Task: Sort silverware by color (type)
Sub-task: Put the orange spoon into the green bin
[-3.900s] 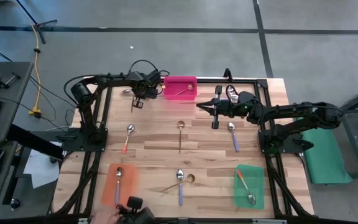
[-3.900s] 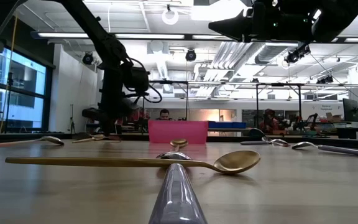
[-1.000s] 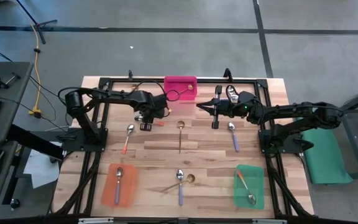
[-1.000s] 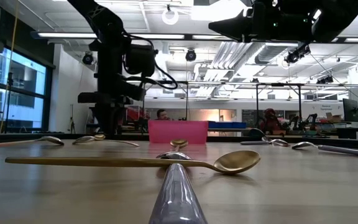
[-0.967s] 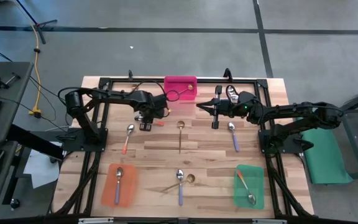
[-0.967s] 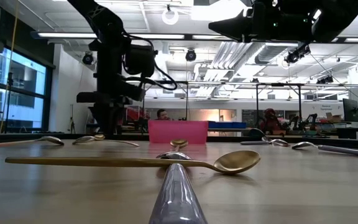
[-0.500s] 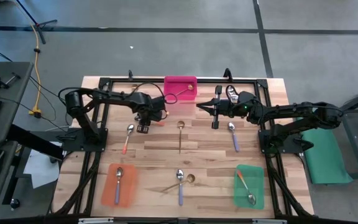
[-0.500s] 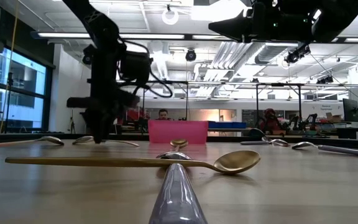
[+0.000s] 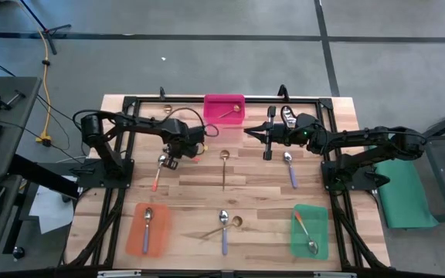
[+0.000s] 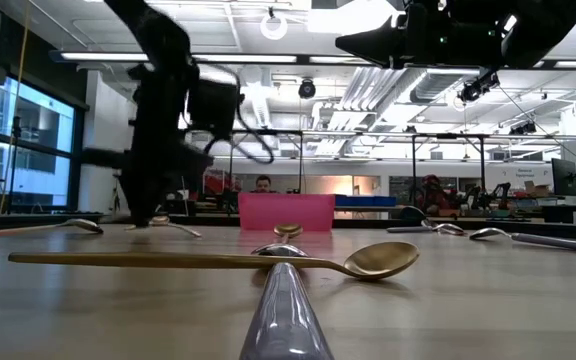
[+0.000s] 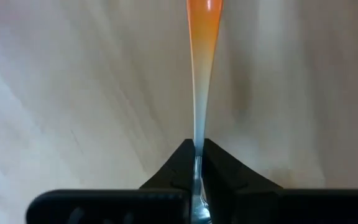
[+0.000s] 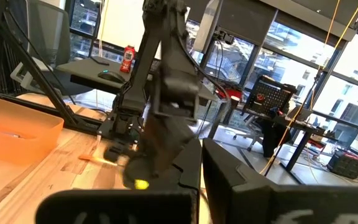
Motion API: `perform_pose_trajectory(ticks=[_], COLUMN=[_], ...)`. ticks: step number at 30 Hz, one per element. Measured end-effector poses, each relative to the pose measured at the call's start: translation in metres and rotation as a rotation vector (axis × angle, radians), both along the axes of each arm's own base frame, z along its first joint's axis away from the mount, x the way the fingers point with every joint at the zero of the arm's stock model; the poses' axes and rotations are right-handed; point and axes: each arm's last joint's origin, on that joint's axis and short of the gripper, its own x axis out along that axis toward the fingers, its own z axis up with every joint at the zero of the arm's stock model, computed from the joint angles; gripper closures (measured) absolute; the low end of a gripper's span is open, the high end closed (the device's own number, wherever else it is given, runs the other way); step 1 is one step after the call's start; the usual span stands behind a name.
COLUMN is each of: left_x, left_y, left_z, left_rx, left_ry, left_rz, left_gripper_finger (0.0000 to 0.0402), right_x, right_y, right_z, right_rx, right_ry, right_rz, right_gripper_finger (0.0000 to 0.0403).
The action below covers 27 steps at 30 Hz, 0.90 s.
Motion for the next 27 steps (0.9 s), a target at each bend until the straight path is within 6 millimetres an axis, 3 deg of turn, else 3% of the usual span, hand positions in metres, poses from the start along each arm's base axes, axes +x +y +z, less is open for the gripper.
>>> perform_pose_trajectory(ticks=[3, 7, 11, 15, 22, 27], left_x=[0.010, 0.002, -0.023, -0.053, -0.103, -0.118], left_y=[-0.027, -0.081, -0.133, -0.174, -0.226, -0.250], left_z=[0.023, 0.047, 0.072, 0.092, 0.099, 0.089], left_rx=[0.048, 0.056, 0.031, 0.019, -0.032, -0.015], left_ry=[-0.025, -0.021, -0.040, -0.102, -0.075, -0.040], left_rz=[-0.098, -0.309, -0.545, -0.643, -0.616, -0.641], left_gripper_finger=[0.0396, 0.0398, 0.0398, 0.0399, 0.0399, 0.0400], right_x=[0.000, 0.000, 0.000, 0.000, 0.000, 0.000], right_y=[0.000, 0.000, 0.000, 0.000, 0.000, 0.000], right_z=[0.000, 0.000, 0.000, 0.000, 0.000, 0.000], right_rx=[-0.004, -0.006, -0.005, 0.002, 0.014, 0.020], right_ry=[0.001, 0.001, 0.002, 0.004, 0.003, 0.003], right_rz=[-0.001, 0.000, -0.001, 0.000, 0.001, 0.002], right_gripper_finger=[0.0403, 0.0403, 0.0403, 0.0403, 0.0403, 0.0403])
